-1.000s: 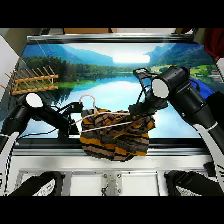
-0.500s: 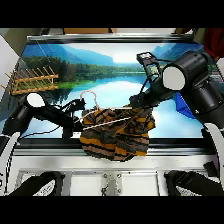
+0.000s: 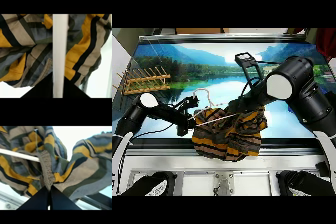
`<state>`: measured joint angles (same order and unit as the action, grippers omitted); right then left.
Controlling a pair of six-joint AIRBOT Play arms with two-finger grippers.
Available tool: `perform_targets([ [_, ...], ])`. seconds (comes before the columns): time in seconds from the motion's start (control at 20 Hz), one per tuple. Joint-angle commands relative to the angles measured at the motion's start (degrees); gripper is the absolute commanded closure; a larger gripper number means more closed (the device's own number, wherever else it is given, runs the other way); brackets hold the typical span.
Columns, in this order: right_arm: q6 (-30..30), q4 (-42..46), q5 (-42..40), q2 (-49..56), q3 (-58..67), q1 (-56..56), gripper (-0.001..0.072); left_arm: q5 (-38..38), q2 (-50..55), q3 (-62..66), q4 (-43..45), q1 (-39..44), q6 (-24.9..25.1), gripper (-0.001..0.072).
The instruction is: Fold the clothes and pants, and hang the long-sleeved shirts on hangers.
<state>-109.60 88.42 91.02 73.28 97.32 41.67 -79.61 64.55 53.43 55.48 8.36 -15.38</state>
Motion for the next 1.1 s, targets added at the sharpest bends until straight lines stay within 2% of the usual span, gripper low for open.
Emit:
perform_targets([
  [0.0, -1.51, -1.75, -7.08, 0.04, 0.07, 3.91, 0.0693, 0.33, 0.04, 0.07, -0.09, 0.26, -0.15, 0.0694],
  [0.2, -1.7, -1.77, -14.6, 0.5, 0.07, 7.52, 0.0694, 0.33, 0.04, 0.07, -0.17, 0.48, -0.13, 0.0694],
  [0.35, -1.66, -5.01, -17.79, 1.66, 0.07, 8.31, 0.0693, 0.28, 0.04, 0.07, -0.2, 0.48, -0.13, 0.0694],
  [1.0, -1.44, -8.24, -18.62, 2.99, 0.07, 8.52, 0.0678, 0.13, 0.04, 0.07, -0.17, 0.48, -0.15, 0.0694],
  [1.05, -1.44, -8.87, -18.62, 2.99, 0.07, 8.52, 0.0537, 0.13, 0.04, 0.07, -0.17, 0.48, -0.15, 0.0694],
])
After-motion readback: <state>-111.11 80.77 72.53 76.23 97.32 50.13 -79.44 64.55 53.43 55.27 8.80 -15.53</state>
